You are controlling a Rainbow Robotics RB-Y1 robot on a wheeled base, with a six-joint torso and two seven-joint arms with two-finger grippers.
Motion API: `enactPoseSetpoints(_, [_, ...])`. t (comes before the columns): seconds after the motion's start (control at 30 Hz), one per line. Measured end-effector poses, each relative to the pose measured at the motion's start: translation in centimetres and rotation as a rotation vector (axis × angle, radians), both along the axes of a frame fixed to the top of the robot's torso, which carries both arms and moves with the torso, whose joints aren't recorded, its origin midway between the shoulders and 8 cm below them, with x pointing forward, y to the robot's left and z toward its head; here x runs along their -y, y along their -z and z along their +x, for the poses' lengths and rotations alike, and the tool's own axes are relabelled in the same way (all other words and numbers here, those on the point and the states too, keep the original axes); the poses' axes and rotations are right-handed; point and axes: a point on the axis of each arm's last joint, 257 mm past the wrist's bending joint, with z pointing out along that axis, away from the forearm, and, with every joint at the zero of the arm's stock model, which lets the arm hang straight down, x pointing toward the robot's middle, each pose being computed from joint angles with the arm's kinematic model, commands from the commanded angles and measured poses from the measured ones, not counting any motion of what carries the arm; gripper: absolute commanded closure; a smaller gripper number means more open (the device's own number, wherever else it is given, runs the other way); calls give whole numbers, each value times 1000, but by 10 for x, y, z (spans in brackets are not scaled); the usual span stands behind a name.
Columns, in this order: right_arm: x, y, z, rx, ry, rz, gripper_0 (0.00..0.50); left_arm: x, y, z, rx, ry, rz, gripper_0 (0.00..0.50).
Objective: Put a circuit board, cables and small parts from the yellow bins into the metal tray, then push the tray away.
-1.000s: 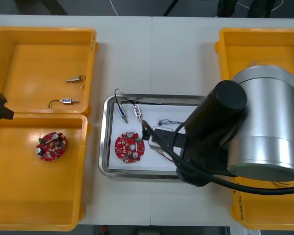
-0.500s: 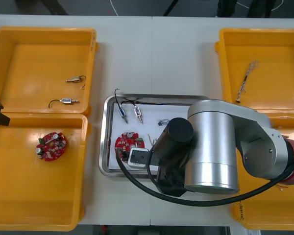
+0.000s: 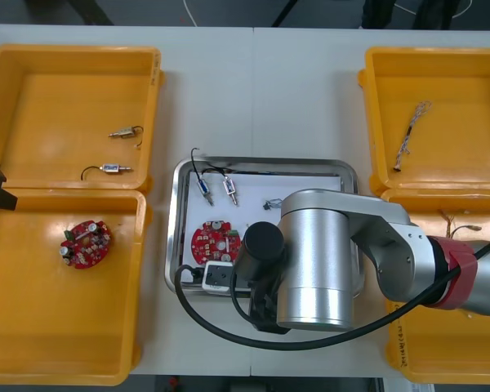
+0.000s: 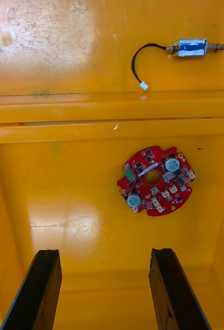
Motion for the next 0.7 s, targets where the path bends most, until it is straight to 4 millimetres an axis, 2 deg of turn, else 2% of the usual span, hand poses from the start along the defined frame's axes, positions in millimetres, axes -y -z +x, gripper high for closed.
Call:
enactPoseSetpoints(0.27, [-5, 10, -3, 14, -23, -14, 0, 0, 0, 0, 0, 0, 0, 0])
enactPoseSetpoints(0.5, [-2, 19, -7, 25, -41, -41, 0, 0, 0, 0, 0, 0, 0, 0])
enactPoseSetpoints(0.7, [3, 23, 2, 43, -25, -58, 0, 0, 0, 0, 0, 0, 0, 0])
